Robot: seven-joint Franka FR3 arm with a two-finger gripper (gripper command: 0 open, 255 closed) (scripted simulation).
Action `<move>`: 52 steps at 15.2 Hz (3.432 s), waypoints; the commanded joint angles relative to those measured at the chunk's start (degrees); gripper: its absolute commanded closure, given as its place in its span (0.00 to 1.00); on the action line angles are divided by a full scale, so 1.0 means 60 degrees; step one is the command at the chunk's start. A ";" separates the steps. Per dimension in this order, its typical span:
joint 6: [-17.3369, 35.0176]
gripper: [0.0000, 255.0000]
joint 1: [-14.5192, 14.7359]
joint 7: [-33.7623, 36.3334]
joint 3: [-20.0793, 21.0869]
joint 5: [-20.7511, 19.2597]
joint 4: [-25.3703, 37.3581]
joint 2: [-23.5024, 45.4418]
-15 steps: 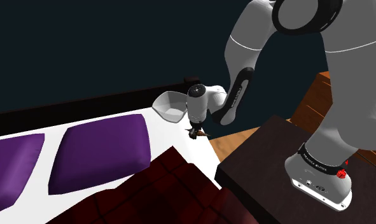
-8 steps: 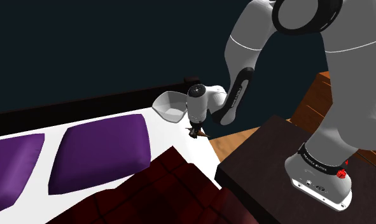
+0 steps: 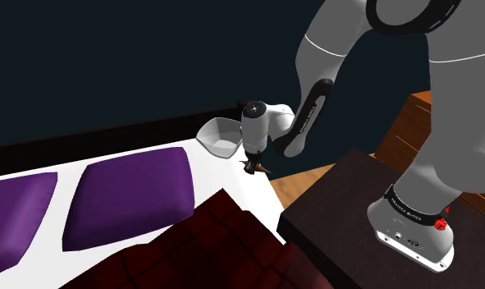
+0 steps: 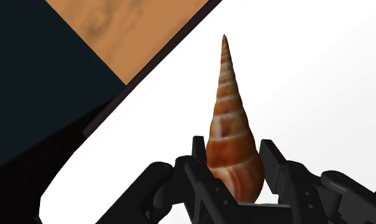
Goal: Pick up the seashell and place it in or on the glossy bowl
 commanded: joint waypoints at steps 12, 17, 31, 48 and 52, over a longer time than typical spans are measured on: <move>-0.1057 1.00 -0.0834 -0.1521 0.1110 0.1614 -0.0641 -0.1779; -0.1489 1.00 -0.1075 -0.2137 0.1474 0.2321 -0.0795 -0.2450; -0.2789 1.00 -0.1396 -0.3615 0.1992 0.3923 -0.0489 -0.3693; -0.5241 1.00 -0.1108 -0.4909 0.1382 0.3550 0.7023 0.1377; -0.4924 1.00 -0.1057 -0.4777 0.1291 0.3421 0.7004 0.1687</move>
